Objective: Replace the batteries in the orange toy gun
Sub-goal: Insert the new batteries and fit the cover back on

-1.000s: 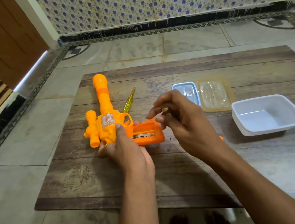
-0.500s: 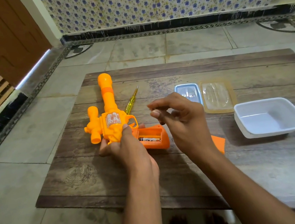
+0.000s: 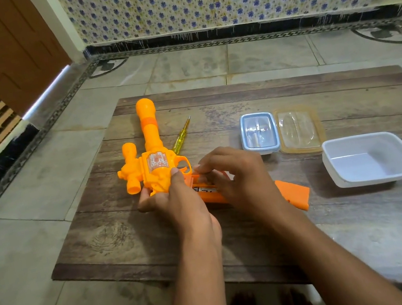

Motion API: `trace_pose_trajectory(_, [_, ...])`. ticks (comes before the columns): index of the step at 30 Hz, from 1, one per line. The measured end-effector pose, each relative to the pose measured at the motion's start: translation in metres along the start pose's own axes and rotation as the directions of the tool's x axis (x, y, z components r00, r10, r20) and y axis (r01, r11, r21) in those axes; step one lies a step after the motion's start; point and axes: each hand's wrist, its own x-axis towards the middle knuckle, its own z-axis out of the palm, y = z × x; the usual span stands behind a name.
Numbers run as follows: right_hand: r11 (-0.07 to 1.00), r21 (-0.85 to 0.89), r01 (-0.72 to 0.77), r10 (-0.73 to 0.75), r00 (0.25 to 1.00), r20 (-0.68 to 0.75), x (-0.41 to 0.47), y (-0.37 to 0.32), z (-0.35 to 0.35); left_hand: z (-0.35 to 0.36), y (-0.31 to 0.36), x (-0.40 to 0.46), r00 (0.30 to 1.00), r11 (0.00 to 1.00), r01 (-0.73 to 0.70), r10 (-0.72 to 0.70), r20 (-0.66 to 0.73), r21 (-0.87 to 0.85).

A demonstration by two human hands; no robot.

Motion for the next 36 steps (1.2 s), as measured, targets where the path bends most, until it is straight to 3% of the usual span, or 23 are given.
trace_pose_trajectory(5, [0.999,-0.046,0.017,-0.012,0.996,0.094,-0.001,0.005,0.004,0.001,0.000,0.001,1.000,1.000,-0.009,0.009,0.010,-0.028])
trace_pose_trajectory(11, [0.997,-0.051,0.057,-0.054,0.997,0.063,-0.001,0.006,0.004,0.001,-0.001,0.002,1.000,0.999,-0.007,0.008,0.013,-0.035])
trace_pose_trajectory(18, [0.983,-0.165,0.082,-0.061,0.990,0.124,0.001,0.008,0.006,0.005,-0.004,0.001,0.998,0.997,-0.013,0.017,0.055,-0.080])
trace_pose_trajectory(26, [0.969,-0.210,0.129,-0.058,0.946,0.318,0.003,0.001,-0.005,0.003,-0.006,0.000,0.999,0.996,0.003,0.001,0.047,-0.085])
trace_pose_trajectory(31, [0.964,-0.245,0.099,0.019,0.899,0.437,0.005,-0.004,-0.007,0.001,-0.012,0.005,1.000,0.997,0.010,-0.008,0.026,-0.075])
trace_pose_trajectory(36, [0.963,-0.238,0.125,0.007,0.875,0.485,0.007,-0.009,-0.005,-0.002,-0.014,0.007,1.000,0.998,-0.002,0.003,0.019,-0.060])
